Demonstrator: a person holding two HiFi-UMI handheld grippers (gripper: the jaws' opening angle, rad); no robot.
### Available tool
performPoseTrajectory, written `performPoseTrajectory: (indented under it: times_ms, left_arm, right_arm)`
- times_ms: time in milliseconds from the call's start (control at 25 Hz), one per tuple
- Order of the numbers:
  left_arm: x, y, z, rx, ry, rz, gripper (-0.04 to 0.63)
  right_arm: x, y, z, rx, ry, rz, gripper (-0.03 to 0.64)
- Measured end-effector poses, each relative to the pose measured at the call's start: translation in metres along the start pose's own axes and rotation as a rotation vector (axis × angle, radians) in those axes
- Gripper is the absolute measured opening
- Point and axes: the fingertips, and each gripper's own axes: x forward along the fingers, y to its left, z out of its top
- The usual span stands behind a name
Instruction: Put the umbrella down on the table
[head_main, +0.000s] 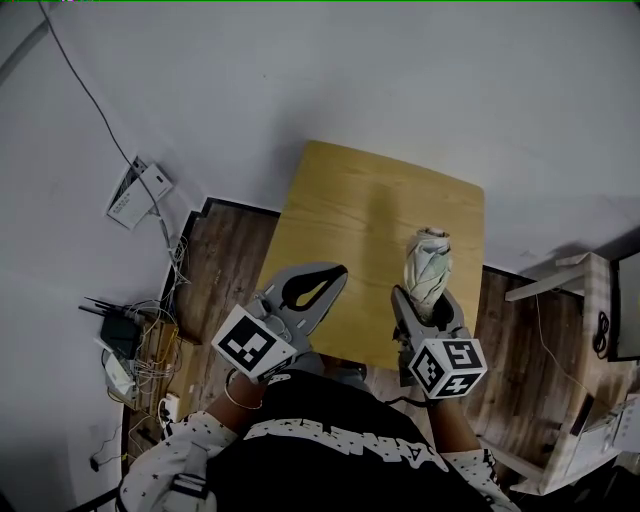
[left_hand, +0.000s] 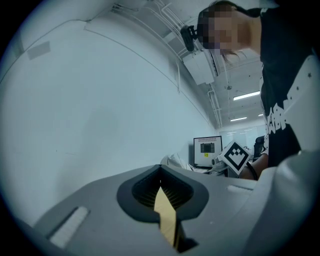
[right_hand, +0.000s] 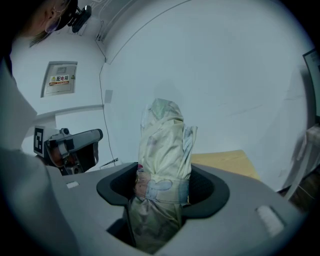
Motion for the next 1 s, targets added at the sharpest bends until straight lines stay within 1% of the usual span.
performPoseTrajectory:
  times_ms: [80,280,440,560,720,840,1000]
  left_arm:
    - [0.001,0.004,-0.003,0.004,-0.015,0.005,-0.006]
    - [0.006,0.003,-0.009,-0.010,0.011,-0.002,-0.006]
    - [0.008,0.001,-0.012,-0.007,0.031,-0.008,-0.006]
    - [0.009,0.001,-0.012,-0.007,0.030,-0.008,-0.006]
    - [0.009,0.000,-0.011,0.007,0.030,-0.007,-0.006]
    - [0.008,0.000,-0.008,0.028,0.013,-0.003,-0.006]
    - [0.002,-0.001,-0.007,0.025,0.034,0.010,-0.006]
  right_arm:
    - [0.005,-0.002,-0.003,-0.004,0.013,-0.006,0.301]
    - [0.014,-0.006,-0.012,-0.003,0.044,-0.012,0.301]
    - [0.024,-0.012,-0.022,-0.012,0.075,-0.029,0.301]
    - [0.029,-0.016,-0.031,-0.017,0.104,-0.037,0.301]
    - [0.036,-0.020,-0.044,-0.024,0.137,-0.045,0.301]
    - [0.041,-0.023,-0.052,-0.025,0.156,-0.050,0.301]
    - [0.050,-0.026,-0.065,-0.027,0.186,-0.053,0.301]
